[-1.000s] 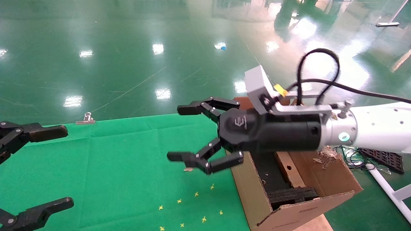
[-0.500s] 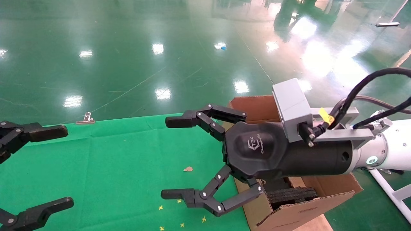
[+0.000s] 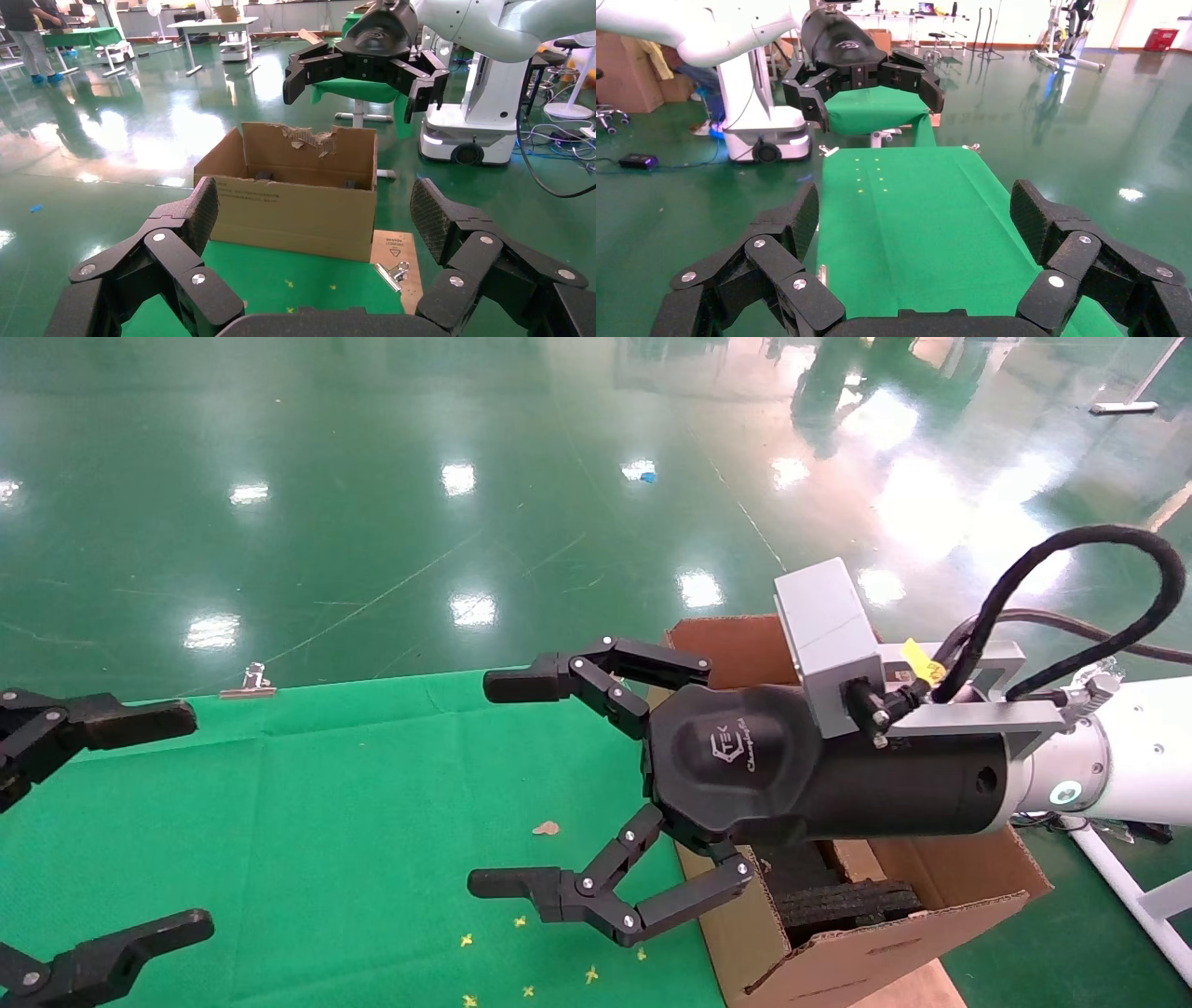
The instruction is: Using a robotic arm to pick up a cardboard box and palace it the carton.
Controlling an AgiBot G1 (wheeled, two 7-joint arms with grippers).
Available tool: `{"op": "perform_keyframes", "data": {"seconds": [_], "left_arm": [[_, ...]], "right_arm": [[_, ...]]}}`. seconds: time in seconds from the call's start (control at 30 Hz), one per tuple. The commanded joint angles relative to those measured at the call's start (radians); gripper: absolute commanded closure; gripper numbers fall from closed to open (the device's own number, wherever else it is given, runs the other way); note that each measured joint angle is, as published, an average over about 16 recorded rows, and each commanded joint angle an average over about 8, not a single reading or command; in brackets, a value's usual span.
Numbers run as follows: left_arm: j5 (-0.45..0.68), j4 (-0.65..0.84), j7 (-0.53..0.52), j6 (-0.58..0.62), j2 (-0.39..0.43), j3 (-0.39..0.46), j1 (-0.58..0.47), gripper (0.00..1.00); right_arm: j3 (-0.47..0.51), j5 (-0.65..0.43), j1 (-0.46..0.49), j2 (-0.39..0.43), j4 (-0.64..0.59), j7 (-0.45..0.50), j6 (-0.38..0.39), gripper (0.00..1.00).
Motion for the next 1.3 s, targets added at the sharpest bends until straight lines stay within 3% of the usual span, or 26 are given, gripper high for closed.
{"op": "perform_keyframes", "data": {"seconds": [0.03, 1.3], "left_arm": [[0.0, 0.0, 0.0, 0.0, 0.0, 0.0, 0.0, 0.0], [0.0, 0.0, 0.0, 0.0, 0.0, 0.0, 0.0, 0.0]], "right_arm": [[-0.002, -0.002, 0.002, 0.0, -0.002, 0.001, 0.001, 0.0], [-0.011, -0.009, 0.01, -0.002, -0.009, 0.003, 0.005, 0.0]]}}
